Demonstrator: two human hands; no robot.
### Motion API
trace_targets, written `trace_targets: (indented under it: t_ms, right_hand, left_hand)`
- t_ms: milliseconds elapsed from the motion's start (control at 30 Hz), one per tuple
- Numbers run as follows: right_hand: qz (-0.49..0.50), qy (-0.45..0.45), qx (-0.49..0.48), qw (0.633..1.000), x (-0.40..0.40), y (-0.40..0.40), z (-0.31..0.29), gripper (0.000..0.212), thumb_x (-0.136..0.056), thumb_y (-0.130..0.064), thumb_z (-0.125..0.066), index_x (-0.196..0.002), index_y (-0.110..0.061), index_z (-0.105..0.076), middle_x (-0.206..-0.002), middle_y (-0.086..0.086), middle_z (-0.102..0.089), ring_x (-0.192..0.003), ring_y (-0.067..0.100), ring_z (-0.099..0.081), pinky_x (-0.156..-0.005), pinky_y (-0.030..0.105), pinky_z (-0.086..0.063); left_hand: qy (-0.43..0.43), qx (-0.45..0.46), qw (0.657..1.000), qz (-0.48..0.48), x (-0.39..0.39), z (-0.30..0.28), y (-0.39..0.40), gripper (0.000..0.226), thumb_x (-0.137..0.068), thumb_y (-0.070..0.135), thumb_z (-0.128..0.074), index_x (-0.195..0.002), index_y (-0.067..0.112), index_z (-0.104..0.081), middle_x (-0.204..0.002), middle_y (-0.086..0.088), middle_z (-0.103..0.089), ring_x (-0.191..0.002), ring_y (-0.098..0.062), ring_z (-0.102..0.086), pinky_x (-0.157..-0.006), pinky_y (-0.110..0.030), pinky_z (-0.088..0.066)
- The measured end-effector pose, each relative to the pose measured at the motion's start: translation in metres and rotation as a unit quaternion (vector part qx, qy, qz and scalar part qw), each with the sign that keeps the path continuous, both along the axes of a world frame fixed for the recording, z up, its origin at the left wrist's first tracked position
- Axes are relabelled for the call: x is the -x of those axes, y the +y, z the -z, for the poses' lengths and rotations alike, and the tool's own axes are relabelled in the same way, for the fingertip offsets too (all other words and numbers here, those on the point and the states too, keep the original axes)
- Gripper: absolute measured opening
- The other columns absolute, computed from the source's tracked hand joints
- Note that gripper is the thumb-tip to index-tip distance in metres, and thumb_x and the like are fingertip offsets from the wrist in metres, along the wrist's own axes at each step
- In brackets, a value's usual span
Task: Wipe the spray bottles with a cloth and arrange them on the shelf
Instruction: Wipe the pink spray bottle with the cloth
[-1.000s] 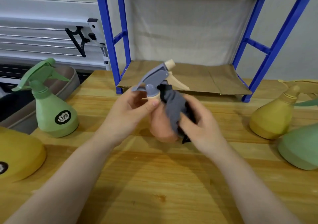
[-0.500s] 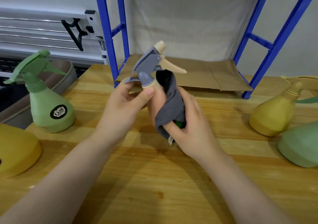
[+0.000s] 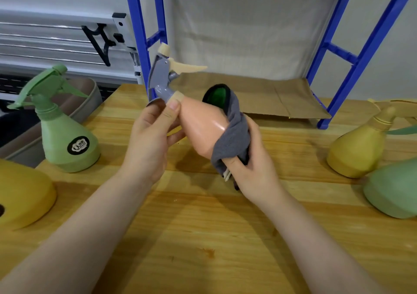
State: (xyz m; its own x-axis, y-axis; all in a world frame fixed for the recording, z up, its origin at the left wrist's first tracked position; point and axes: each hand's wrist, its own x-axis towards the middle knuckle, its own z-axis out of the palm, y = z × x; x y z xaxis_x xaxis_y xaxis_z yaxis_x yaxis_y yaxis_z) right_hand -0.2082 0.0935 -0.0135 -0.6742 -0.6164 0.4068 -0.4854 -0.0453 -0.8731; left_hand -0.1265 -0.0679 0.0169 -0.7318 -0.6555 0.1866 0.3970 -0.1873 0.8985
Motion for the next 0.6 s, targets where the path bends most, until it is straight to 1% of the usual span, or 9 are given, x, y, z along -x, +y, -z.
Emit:
trace_targets:
  t_ms: [67,167,233,300,333,367,433,500,600]
  right_hand:
    - [-0.001,-0.011,-0.018,1.000,0.001,0.003,-0.002,0.056,-0.077,-0.038,-0.071,-0.119,-0.055,-0.039,-0.118,-0.034,-0.055,-0.112,-0.015,-0.053,-0.088,0.008,-0.043]
    - [0.004,0.017,-0.066,0.998,0.002,0.004,-0.005,0.046,-0.070,-0.053,-0.066,-0.113,-0.051,-0.049,-0.115,-0.020,-0.064,-0.107,-0.004,-0.060,-0.088,0.022,-0.051]
    - [0.011,0.041,-0.105,0.994,0.000,0.004,-0.006,0.042,-0.072,-0.056,-0.063,-0.111,-0.044,-0.054,-0.110,-0.016,-0.066,-0.100,0.000,-0.063,-0.085,0.032,-0.054]
    - [0.020,0.069,-0.132,0.989,-0.002,0.005,-0.009,0.037,-0.075,-0.056,-0.060,-0.108,-0.040,-0.054,-0.106,-0.017,-0.065,-0.096,-0.001,-0.062,-0.082,0.034,-0.054]
    - [0.017,0.075,-0.135,0.988,-0.003,0.006,-0.010,0.035,-0.075,-0.056,-0.059,-0.106,-0.040,-0.053,-0.104,-0.019,-0.065,-0.095,-0.001,-0.061,-0.081,0.034,-0.053]
    - [0.010,0.069,-0.130,0.989,-0.004,0.005,-0.011,0.035,-0.075,-0.057,-0.058,-0.104,-0.040,-0.054,-0.102,-0.019,-0.066,-0.095,-0.001,-0.062,-0.081,0.032,-0.053]
    - [-0.010,-0.002,-0.084,0.996,-0.004,0.004,-0.014,0.035,-0.074,-0.055,-0.060,-0.102,-0.034,-0.060,-0.094,-0.020,-0.070,-0.092,-0.003,-0.064,-0.080,0.025,-0.051]
    - [-0.038,-0.096,-0.027,0.994,-0.002,0.004,-0.017,0.021,-0.079,-0.042,-0.059,-0.093,-0.028,-0.064,-0.080,-0.021,-0.071,-0.081,-0.006,-0.064,-0.073,0.014,-0.047]
    - [-0.074,-0.173,-0.023,0.982,0.002,0.008,-0.021,0.012,-0.085,-0.034,-0.064,-0.088,-0.022,-0.066,-0.072,-0.015,-0.070,-0.074,-0.004,-0.064,-0.069,0.013,-0.047]
  left_hand:
    - [-0.019,0.043,0.999,0.018,0.001,0.004,0.003,0.037,-0.084,0.029,-0.063,-0.118,0.013,-0.060,-0.116,-0.004,-0.066,-0.101,-0.014,-0.066,-0.076,-0.027,-0.055]
    - [-0.041,0.129,0.987,0.083,0.003,0.009,0.010,0.031,-0.083,0.023,-0.067,-0.113,0.015,-0.062,-0.113,-0.001,-0.068,-0.095,-0.013,-0.067,-0.077,-0.028,-0.057]
    - [-0.061,0.221,0.968,0.100,0.003,0.012,0.014,0.031,-0.083,0.027,-0.071,-0.113,0.019,-0.064,-0.121,-0.002,-0.064,-0.101,-0.017,-0.066,-0.083,-0.028,-0.055]
    - [-0.071,0.313,0.942,0.103,0.004,0.013,0.014,0.034,-0.082,0.035,-0.066,-0.113,0.021,-0.064,-0.127,-0.004,-0.057,-0.108,-0.024,-0.060,-0.092,-0.029,-0.052]
    - [-0.069,0.330,0.935,0.110,0.004,0.013,0.013,0.035,-0.081,0.037,-0.063,-0.112,0.022,-0.064,-0.126,-0.004,-0.056,-0.109,-0.025,-0.058,-0.094,-0.028,-0.050]
    - [-0.063,0.335,0.932,0.120,0.003,0.012,0.012,0.034,-0.081,0.036,-0.062,-0.111,0.022,-0.064,-0.126,-0.006,-0.055,-0.109,-0.026,-0.057,-0.094,-0.027,-0.049]
    - [-0.044,0.318,0.936,0.145,0.002,0.010,0.010,0.031,-0.080,0.033,-0.063,-0.109,0.021,-0.064,-0.127,-0.016,-0.053,-0.106,-0.025,-0.058,-0.092,-0.029,-0.050]
    - [-0.031,0.271,0.946,0.175,0.000,0.010,0.010,0.028,-0.077,0.031,-0.067,-0.104,0.023,-0.068,-0.131,-0.026,-0.049,-0.102,-0.025,-0.057,-0.087,-0.031,-0.052]
    - [-0.023,0.214,0.957,0.196,-0.001,0.010,0.012,0.023,-0.076,0.029,-0.069,-0.098,0.024,-0.073,-0.135,-0.024,-0.045,-0.099,-0.023,-0.056,-0.080,-0.029,-0.055]
